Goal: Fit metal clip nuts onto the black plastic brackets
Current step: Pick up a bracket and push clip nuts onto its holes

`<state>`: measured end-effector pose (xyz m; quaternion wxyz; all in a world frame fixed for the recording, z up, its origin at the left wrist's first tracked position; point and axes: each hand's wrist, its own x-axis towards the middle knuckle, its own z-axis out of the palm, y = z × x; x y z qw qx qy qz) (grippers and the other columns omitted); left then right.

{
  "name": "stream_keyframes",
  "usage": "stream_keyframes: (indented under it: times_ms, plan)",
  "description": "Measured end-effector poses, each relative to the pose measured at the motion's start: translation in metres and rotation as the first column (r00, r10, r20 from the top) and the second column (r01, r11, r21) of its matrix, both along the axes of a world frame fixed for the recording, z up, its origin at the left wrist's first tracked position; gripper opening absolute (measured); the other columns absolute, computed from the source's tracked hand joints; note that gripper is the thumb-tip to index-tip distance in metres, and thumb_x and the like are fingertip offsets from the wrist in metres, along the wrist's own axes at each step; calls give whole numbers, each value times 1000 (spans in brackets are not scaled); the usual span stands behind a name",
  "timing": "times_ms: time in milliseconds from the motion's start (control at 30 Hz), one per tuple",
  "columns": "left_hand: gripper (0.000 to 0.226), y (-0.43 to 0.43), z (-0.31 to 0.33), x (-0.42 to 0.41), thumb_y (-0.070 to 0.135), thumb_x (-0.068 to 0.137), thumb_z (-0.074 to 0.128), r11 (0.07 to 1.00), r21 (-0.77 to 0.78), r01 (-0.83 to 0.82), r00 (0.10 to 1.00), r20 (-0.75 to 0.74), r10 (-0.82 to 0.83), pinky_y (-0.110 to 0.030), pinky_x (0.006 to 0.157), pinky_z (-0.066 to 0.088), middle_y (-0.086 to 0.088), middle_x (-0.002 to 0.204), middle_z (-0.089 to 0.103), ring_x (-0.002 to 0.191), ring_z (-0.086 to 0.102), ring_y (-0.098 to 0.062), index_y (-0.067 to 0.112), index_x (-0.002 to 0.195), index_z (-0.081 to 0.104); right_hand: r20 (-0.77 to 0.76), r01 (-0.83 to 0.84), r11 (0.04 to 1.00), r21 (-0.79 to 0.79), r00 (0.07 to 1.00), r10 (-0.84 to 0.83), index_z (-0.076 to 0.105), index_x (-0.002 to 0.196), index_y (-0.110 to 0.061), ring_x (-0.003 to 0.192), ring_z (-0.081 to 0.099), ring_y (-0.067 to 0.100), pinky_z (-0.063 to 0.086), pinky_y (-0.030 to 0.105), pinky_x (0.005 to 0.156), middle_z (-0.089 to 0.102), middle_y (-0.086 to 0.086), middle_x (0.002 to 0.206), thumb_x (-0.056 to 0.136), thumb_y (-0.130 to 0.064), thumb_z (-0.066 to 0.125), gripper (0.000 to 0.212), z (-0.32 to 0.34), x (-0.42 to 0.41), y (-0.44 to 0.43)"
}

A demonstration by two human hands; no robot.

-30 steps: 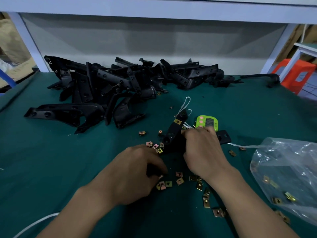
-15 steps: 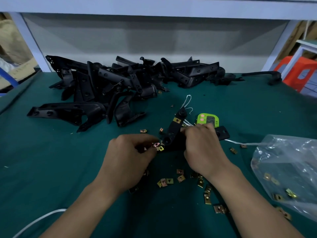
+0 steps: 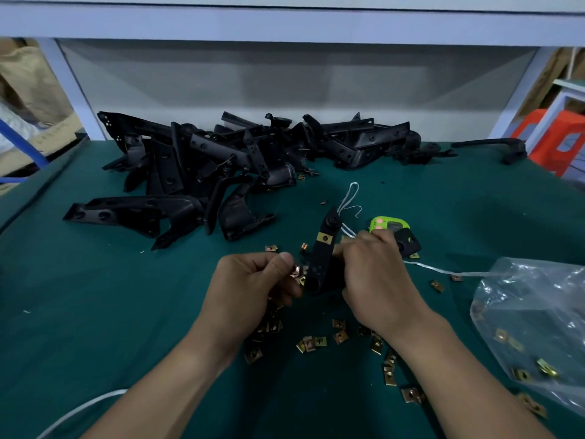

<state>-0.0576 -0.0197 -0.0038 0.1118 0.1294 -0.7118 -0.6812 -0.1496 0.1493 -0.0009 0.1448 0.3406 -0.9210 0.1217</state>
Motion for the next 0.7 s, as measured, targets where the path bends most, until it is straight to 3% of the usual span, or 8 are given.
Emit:
stream_keyframes:
  times_ms: [100,200,433,567,633,700]
  plan:
    - [60,0,0,3,62,76,63,997,-74,24,999,33,-21,-24,47,34,-3,49,57,50,41,-18,2,76,71,-2,-15,1000,17,1000,15,76,94,-26,84,52,13,17,22,83,67,-12,82,64,2,65,42,1,2,-2]
    - [62,1,2,3,62,76,63,996,-79,38,999,21,-36,-22,46,31,0,46,49,49,36,-17,0,75,69,-23,-28,999,19,999,28,76,87,-25,79,55,18,17,25,80,65,-10,75,65,0,67,35,3,4,-3]
    - [45,4,4,6,57,78,68,997,-74,36,999,38,-33,-20,42,31,-1,44,49,42,34,-12,14,71,76,-56,-31,999,38,998,34,73,79,-23,72,56,24,22,31,76,64,-5,68,58,0,67,32,2,4,-4]
    - [43,9,3,9,43,91,71,982,-183,-35,998,38,42,-17,40,32,-7,42,54,36,38,-11,10,63,72,-35,2,993,117,999,3,68,74,-27,75,55,24,35,38,81,64,-4,69,59,-5,62,27,4,7,-5]
    - [45,12,4,9,42,91,70,967,-246,-73,996,24,81,-17,39,33,-9,41,55,34,39,-9,7,62,70,-31,29,988,150,999,-25,65,73,-27,77,56,25,31,36,77,64,-4,70,60,-6,64,25,5,9,-5]
    - [35,16,4,11,43,89,69,939,-331,-96,995,1,102,-22,40,37,-5,43,56,36,41,-8,16,69,74,-36,63,978,200,998,-57,64,76,-28,81,56,24,26,35,77,65,-4,74,64,-9,63,22,7,12,-6]
